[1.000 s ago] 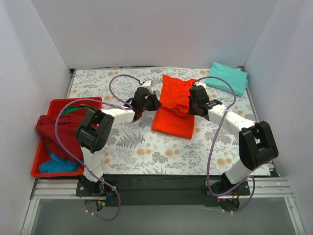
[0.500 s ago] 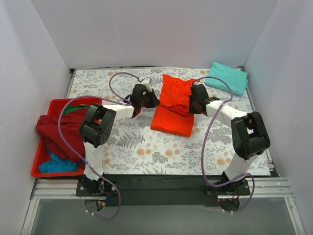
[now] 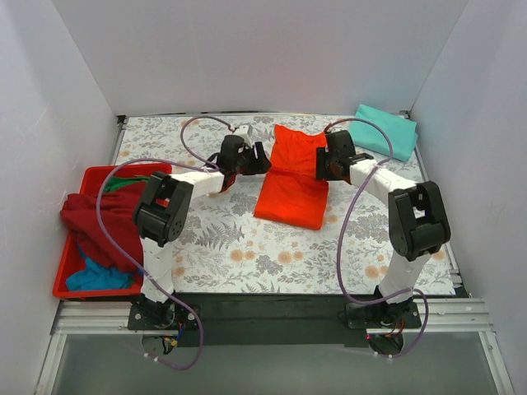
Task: Fold and stack the t-shirts
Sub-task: Fold the tshirt
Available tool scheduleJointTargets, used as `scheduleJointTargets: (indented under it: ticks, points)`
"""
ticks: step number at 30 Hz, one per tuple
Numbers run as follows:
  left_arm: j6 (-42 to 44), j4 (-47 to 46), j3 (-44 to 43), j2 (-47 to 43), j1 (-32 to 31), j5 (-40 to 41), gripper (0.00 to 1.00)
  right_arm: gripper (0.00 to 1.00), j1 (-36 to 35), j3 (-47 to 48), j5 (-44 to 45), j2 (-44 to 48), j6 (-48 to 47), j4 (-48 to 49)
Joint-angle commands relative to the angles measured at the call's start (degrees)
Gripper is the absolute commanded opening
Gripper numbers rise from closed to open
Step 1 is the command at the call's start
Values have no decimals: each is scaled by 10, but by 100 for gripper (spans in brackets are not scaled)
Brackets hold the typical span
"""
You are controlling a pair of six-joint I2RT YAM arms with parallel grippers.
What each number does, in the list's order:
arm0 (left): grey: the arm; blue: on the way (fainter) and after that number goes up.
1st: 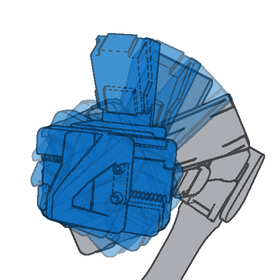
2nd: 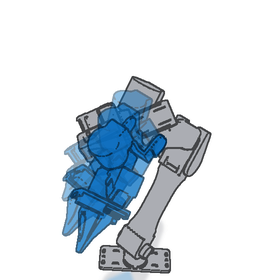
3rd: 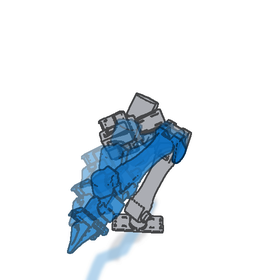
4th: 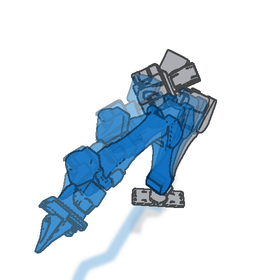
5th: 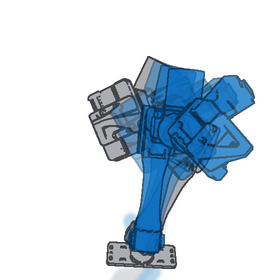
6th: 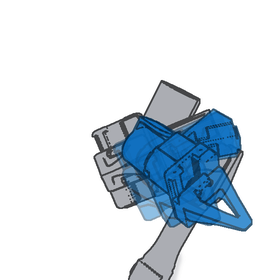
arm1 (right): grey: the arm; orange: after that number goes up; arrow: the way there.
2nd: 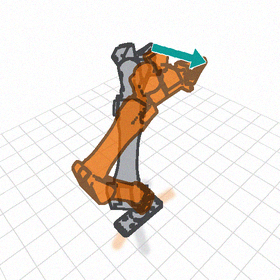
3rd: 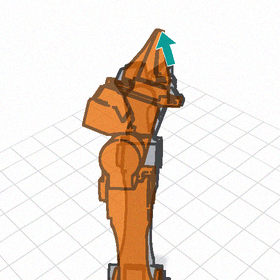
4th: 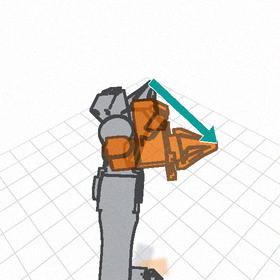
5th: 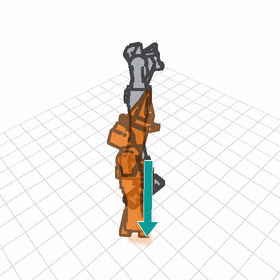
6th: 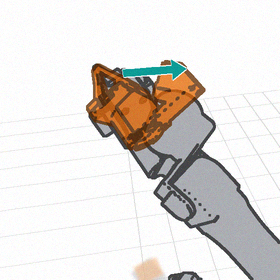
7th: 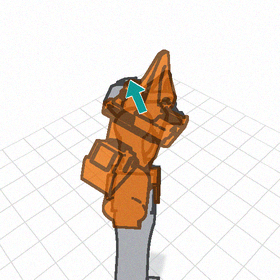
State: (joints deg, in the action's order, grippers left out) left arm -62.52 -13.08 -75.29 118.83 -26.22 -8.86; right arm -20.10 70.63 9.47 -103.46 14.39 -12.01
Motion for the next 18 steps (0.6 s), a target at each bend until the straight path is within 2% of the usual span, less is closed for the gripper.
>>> scheduleJointTargets:
  ticks: [1, 8, 13, 18]
  points:
    - [7, 1, 50, -102, 3, 42, 58, 55, 1, 13, -24, 67, -16, 4]
    - [-38, -54, 203, -195, -15, 8, 57, 56, -4, -61, -140, 130, -10, 42]
    - [-75, -123, 290, -243, -45, -11, 57, 56, -5, -100, -150, 118, -2, 54]
    - [-82, -180, 310, -232, -87, -24, 57, 56, -5, -106, -156, 87, 0, 59]
